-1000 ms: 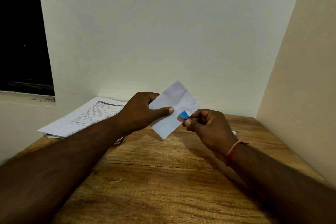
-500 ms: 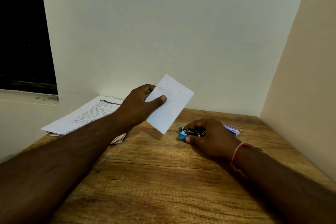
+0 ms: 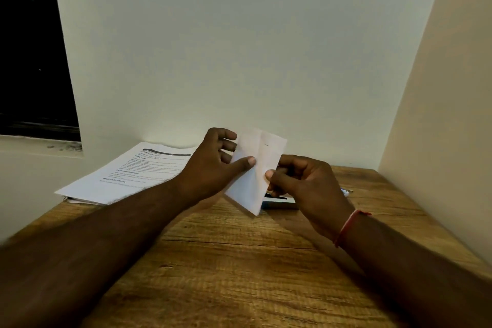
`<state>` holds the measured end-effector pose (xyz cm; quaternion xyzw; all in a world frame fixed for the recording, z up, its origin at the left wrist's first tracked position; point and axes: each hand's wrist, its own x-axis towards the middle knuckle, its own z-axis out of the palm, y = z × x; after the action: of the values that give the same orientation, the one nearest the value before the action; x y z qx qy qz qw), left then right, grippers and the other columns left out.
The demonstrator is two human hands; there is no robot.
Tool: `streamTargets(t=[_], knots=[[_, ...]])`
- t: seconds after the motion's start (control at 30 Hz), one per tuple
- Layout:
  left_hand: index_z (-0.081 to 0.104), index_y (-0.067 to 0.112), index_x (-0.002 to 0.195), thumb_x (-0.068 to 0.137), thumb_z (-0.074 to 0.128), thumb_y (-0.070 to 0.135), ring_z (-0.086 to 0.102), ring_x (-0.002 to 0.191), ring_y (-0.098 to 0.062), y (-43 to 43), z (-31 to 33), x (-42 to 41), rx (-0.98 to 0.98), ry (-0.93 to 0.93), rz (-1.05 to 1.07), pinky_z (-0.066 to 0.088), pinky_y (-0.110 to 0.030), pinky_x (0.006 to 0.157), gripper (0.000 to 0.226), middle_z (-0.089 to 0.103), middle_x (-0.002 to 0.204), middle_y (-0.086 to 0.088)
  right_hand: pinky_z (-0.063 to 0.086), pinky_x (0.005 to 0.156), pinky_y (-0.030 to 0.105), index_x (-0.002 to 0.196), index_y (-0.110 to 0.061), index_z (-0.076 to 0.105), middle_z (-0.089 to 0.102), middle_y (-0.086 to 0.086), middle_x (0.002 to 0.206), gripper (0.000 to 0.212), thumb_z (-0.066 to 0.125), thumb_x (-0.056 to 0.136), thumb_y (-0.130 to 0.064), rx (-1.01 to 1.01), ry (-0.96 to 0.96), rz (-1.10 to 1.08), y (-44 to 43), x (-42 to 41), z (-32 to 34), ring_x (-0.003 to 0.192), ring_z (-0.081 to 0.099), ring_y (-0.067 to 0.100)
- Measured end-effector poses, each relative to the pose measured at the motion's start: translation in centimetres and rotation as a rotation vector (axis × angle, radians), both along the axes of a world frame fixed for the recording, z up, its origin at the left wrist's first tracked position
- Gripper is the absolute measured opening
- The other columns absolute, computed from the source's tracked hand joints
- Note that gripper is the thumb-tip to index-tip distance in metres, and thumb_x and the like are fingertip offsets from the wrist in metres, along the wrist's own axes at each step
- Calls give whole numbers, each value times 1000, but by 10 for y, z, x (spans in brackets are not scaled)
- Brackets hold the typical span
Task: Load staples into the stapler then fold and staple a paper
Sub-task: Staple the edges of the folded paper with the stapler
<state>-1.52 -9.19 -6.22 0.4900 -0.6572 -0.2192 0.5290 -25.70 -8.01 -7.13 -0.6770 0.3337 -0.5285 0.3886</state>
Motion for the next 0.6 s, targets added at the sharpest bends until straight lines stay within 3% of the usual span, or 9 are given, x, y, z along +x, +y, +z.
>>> streamTargets(t=[0.07,0.13,0.23,0.3,0.4,0.53,0.6], knots=[[57,31,132,84,97,42,71,117,-10,3,-2,-6,-90,-113,48,61,-31,90,63,64,137,10,71,80,35,118,-36,83,87,-3,100,29,83,99,-15,-28,18,-51,4,3,0,91,84,18],[69,31,118,87,95,41,67,123,-6,9,1,-12,-167,-171,84,60,-31,94,42,62,139,10,71,77,33,119,-43,79,86,-11,101,33,83,99,-18,-108,65,-94,8,4,0,93,83,12],[80,24,105,98,83,46,76,113,-11,22,11,-19,-151,-78,-27,66,-45,98,24,78,121,8,70,83,31,126,-39,82,85,-12,106,32,83,99,-22,-249,129,-116,14,5,2,101,82,10],[82,17,113,104,74,45,82,107,-20,31,16,-22,-84,43,-226,67,-54,101,30,85,109,0,66,88,27,131,-31,82,82,-11,108,35,85,97,-23,-375,193,-141,18,8,3,105,79,12],[79,18,133,101,77,38,82,118,-20,41,18,-23,-41,90,-372,64,-48,106,38,86,121,0,65,91,26,132,-28,80,77,-11,115,37,87,96,-21,-485,254,-174,22,9,5,110,74,9],[74,15,141,98,86,8,81,122,-18,35,15,-21,-48,88,-334,64,-47,109,46,85,128,-1,62,93,19,143,-25,72,73,-9,122,53,86,95,-9,-471,210,-184,20,8,5,112,74,8],[73,15,142,98,84,3,82,117,-18,32,16,-18,-64,106,-273,66,-47,105,46,86,125,0,63,91,21,147,-26,67,73,-8,121,63,88,92,-5,-442,134,-192,18,8,8,110,74,12]])
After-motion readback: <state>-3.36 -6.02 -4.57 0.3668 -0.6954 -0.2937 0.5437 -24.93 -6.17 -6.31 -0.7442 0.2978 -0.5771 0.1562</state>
